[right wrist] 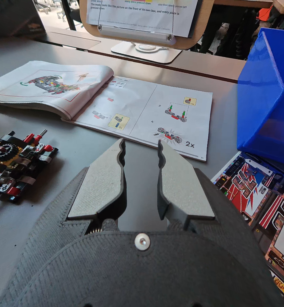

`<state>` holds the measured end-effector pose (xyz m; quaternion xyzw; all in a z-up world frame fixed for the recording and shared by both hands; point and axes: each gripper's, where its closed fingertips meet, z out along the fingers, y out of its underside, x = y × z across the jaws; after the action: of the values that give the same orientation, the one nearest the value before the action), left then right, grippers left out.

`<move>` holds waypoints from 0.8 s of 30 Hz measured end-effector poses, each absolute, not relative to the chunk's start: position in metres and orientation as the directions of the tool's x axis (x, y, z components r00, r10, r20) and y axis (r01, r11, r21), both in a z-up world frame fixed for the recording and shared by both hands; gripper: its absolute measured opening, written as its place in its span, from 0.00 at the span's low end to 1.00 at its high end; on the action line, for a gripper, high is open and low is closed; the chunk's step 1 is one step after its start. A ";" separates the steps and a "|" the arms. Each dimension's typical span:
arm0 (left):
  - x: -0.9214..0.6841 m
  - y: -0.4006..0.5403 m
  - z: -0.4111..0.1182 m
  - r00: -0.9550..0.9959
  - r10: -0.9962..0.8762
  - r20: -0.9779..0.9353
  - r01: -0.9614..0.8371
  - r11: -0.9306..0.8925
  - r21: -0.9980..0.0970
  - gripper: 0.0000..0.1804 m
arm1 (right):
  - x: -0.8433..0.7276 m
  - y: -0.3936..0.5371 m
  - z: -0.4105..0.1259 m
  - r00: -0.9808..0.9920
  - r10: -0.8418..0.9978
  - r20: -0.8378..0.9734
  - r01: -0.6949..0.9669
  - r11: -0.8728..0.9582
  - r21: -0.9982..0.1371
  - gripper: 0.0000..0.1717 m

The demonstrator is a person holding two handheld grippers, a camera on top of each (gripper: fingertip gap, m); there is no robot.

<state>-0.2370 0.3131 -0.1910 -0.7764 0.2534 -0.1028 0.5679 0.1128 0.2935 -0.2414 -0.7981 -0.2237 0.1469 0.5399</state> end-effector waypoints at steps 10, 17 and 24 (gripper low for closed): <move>-0.244 0.313 -0.188 0.863 -0.487 -0.134 -0.269 -0.219 -0.938 0.19 | 0.111 0.291 -0.239 0.854 0.521 0.017 0.200 -0.297 -0.934 0.21; -0.248 0.315 -0.191 0.872 -0.473 -0.130 -0.263 -0.227 -0.938 0.19 | 0.104 0.284 -0.233 0.828 0.560 0.028 0.204 -0.254 -0.945 0.21; -0.247 0.317 -0.203 0.870 -0.470 -0.149 -0.297 -0.258 -0.919 0.19 | 0.079 0.268 -0.230 0.752 0.656 0.064 0.246 -0.189 -0.951 0.20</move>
<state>-0.2468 0.3167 -0.2031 -0.7894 0.2427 -0.0773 0.5585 0.0792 0.2682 -0.2296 -0.7491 -0.3010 0.1827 0.5612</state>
